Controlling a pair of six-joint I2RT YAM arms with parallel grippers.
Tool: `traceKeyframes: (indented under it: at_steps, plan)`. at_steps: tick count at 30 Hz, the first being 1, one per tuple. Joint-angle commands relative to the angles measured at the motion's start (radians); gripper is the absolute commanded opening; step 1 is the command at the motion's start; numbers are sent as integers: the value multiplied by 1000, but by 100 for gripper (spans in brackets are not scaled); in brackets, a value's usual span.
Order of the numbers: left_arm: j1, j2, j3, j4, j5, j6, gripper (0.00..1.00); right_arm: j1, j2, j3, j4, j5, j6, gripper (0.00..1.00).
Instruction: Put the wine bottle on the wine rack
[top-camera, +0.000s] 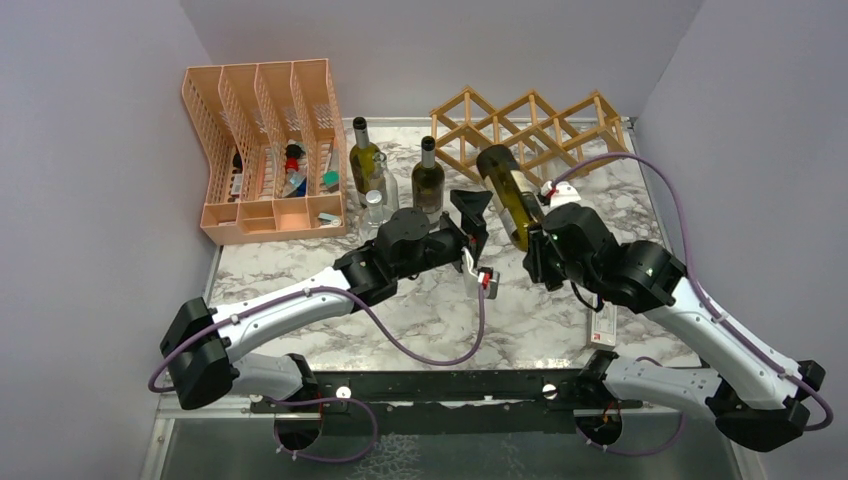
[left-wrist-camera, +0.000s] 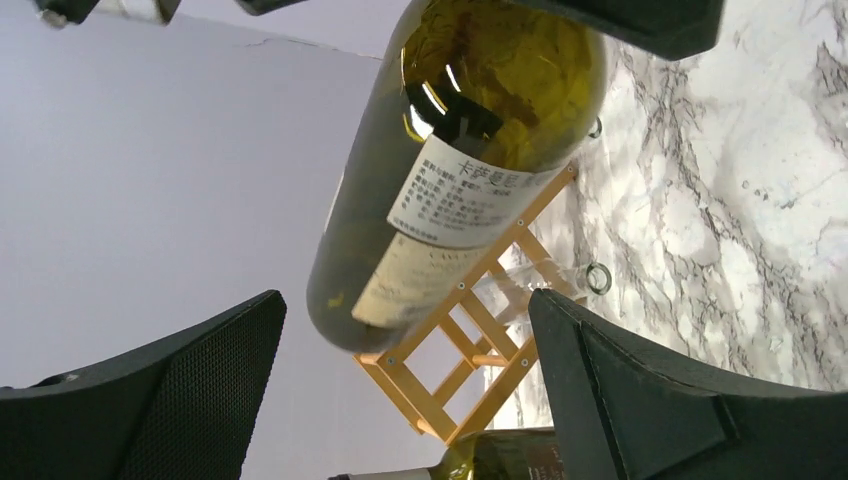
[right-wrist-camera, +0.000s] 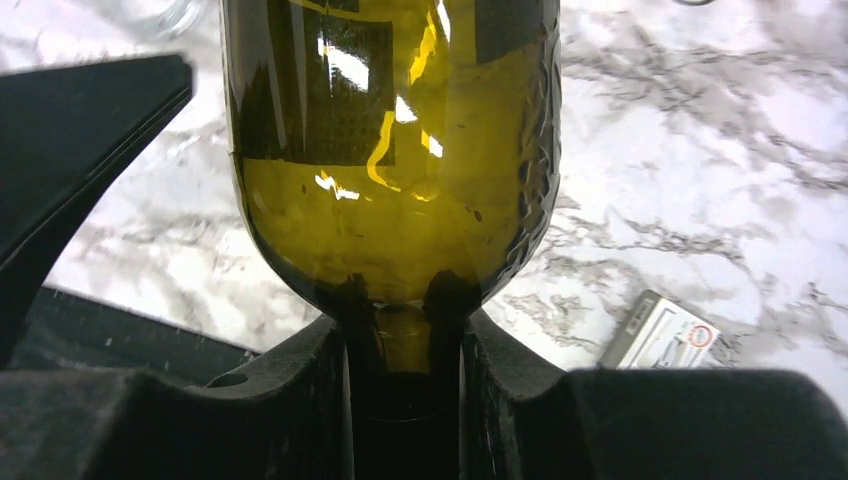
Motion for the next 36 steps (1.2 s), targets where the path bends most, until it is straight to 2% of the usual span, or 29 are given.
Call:
traceKeyframes:
  at_steps: [1, 5, 9, 12, 14, 17, 20, 22, 26, 36]
  plan:
    - [-1, -41, 1, 41, -2, -139, 99, -6, 11, 76, 63, 232, 58, 1]
    - [-1, -84, 7, 101, -66, -358, 99, -6, 47, 102, 66, 288, 61, 1]
    - [1, -127, -40, 145, -143, -526, 99, -22, 92, 141, 132, 307, -11, 1]
    - [1, -154, -32, 164, -312, -733, 99, -81, 137, 162, 191, 249, -71, 1]
    - [1, -160, 7, 151, -494, -905, 99, -130, 152, 161, 234, 192, -99, 1]
    - [3, -165, 77, 10, -624, -1103, 99, -199, 157, 128, 279, 122, -121, 1]
    - [2, -190, 98, -113, -630, -1177, 99, -253, 144, 69, 300, 58, -120, 1]
    - [3, -210, 103, -183, -687, -1294, 99, -267, 121, 22, 310, 37, -109, 1]
    - [11, -250, 72, -274, -651, -1393, 99, -278, 87, -72, 323, 11, -83, 1]
    - [19, -267, 50, -337, -597, -1448, 99, -388, 158, -208, 414, -49, -62, 1]
